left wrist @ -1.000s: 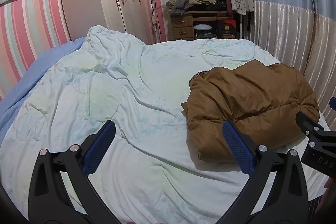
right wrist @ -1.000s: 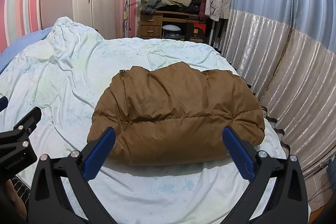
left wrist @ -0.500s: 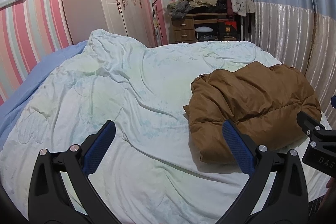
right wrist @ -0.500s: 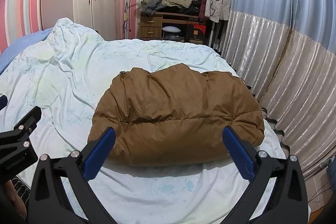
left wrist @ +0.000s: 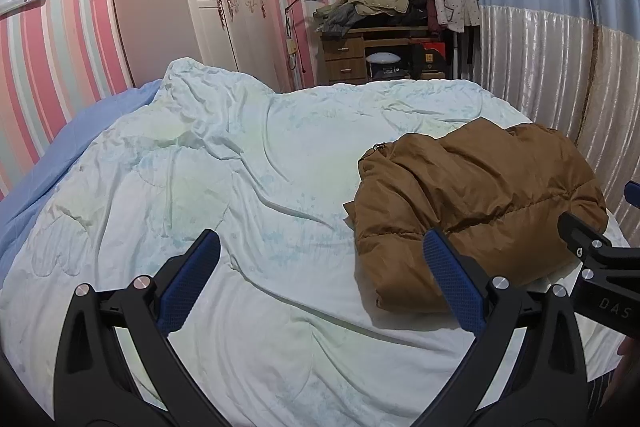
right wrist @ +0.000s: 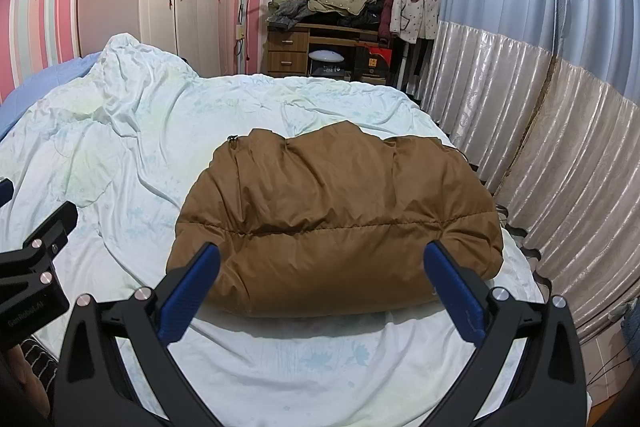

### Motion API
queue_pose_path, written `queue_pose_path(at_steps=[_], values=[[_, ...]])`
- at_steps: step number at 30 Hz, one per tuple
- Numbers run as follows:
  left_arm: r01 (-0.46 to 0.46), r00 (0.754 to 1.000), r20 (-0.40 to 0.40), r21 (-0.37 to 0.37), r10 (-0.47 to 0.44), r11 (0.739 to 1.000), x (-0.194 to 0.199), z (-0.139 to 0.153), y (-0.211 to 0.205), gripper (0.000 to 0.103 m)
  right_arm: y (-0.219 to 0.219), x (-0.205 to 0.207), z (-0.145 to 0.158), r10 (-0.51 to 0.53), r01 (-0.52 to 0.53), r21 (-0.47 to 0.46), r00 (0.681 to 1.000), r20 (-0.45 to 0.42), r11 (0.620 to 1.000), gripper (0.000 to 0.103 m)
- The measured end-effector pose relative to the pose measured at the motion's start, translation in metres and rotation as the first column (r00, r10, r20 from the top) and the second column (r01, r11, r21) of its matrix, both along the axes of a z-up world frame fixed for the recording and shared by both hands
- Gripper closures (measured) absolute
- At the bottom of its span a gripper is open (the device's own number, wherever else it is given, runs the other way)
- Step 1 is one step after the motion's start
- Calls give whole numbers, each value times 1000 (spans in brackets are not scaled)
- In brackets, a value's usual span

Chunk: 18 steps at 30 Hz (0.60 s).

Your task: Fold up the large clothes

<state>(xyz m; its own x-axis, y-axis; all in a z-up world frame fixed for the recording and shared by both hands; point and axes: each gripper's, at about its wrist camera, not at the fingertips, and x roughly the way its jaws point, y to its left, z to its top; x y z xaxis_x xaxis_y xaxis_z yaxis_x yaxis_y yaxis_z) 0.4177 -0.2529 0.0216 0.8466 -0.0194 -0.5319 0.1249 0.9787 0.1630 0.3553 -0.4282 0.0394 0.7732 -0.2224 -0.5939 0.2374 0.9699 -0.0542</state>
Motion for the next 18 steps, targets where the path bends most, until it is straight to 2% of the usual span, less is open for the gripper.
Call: queue_pose_path(at_steps=[10, 18], values=[[0, 1000, 4, -6, 0, 1000, -1, 0, 0, 3, 0, 0, 0, 0, 0, 0, 1000, 1, 1000, 2], [3, 1000, -24, -31, -4, 1000, 3, -2, 3, 3, 0, 0, 0, 1, -1, 0, 1000, 1, 1000, 2]])
